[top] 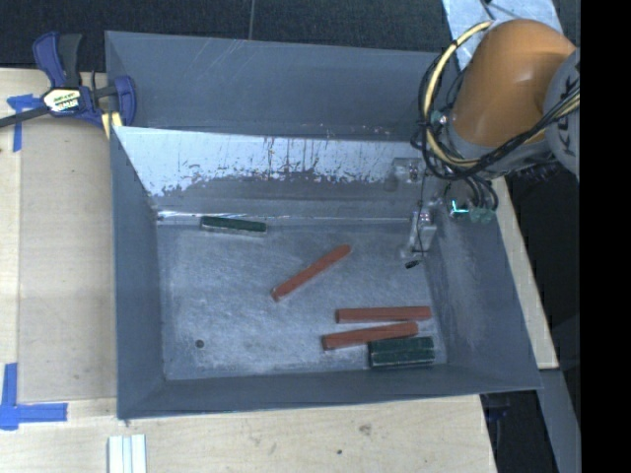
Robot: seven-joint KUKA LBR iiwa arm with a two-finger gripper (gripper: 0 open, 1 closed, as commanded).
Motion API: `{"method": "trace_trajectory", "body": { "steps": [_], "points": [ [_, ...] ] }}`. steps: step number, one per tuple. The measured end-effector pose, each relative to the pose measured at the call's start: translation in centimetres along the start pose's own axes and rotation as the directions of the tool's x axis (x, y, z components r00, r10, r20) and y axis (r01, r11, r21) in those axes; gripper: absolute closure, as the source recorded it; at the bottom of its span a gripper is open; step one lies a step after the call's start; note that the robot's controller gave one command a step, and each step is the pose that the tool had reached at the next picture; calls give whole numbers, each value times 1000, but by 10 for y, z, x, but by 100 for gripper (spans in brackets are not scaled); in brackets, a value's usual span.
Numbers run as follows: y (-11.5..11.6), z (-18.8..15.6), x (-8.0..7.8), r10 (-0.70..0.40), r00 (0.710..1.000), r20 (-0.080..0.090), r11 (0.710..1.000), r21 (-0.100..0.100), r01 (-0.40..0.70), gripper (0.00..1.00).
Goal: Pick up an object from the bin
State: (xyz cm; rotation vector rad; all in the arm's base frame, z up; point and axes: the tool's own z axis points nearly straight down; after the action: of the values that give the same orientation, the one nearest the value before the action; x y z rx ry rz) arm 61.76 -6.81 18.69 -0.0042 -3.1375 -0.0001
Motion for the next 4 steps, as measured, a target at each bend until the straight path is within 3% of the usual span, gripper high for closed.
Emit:
{"method": "trace_trajectory", "body": {
  "steps": [1, 2, 3, 4],
  "points": [
    [44, 120, 4, -192, 981, 1, 981, -1, 192, 0],
    [84, 116, 1, -374, 927, 10, 927, 3, 374, 0],
    [83, 116, 0, -374, 927, 11, 927, 3, 374, 100],
    [102, -11, 3, -476, 879, 9, 879, 4, 476, 100]
  ]
}}
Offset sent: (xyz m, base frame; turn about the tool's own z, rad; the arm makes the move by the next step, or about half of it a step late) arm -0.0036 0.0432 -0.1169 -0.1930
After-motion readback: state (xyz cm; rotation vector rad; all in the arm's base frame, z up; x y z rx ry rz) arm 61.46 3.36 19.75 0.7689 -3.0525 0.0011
